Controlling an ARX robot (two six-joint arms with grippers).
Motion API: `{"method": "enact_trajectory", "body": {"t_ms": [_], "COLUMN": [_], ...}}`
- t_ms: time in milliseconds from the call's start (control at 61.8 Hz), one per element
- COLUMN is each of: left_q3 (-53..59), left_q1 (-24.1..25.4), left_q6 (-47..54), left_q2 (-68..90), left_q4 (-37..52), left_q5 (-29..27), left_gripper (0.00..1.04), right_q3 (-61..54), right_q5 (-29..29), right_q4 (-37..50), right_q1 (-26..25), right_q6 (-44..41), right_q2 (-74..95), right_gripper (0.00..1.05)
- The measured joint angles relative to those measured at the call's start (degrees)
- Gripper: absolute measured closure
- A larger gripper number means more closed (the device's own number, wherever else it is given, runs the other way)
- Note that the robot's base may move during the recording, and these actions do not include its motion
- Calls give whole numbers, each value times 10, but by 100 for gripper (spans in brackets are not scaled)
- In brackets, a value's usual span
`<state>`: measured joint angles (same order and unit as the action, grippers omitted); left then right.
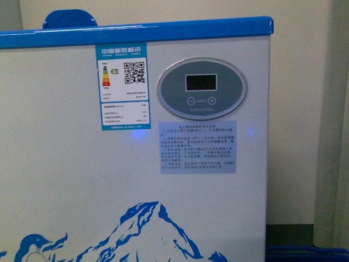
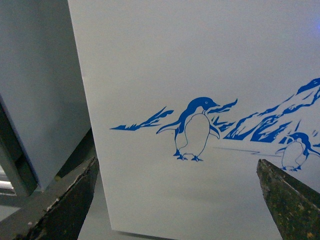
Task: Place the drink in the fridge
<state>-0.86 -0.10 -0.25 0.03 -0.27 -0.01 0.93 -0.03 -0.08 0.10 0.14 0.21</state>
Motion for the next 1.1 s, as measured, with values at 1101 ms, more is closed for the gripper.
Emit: {"method": "enact_trajectory", "body": {"t_ms": [1101], "left_q3": [0], "left_q1": [0], "left_q6": [0], "left_q2": [0], "left_q4": [0], "left_q5": [0], "left_gripper": [8], "right_q3": [243], "right_q5": [27], "right_q4": [331], "right_q1": [-174], "right_q6": [-169], "right_q2": [914], "right_gripper": [7]}}
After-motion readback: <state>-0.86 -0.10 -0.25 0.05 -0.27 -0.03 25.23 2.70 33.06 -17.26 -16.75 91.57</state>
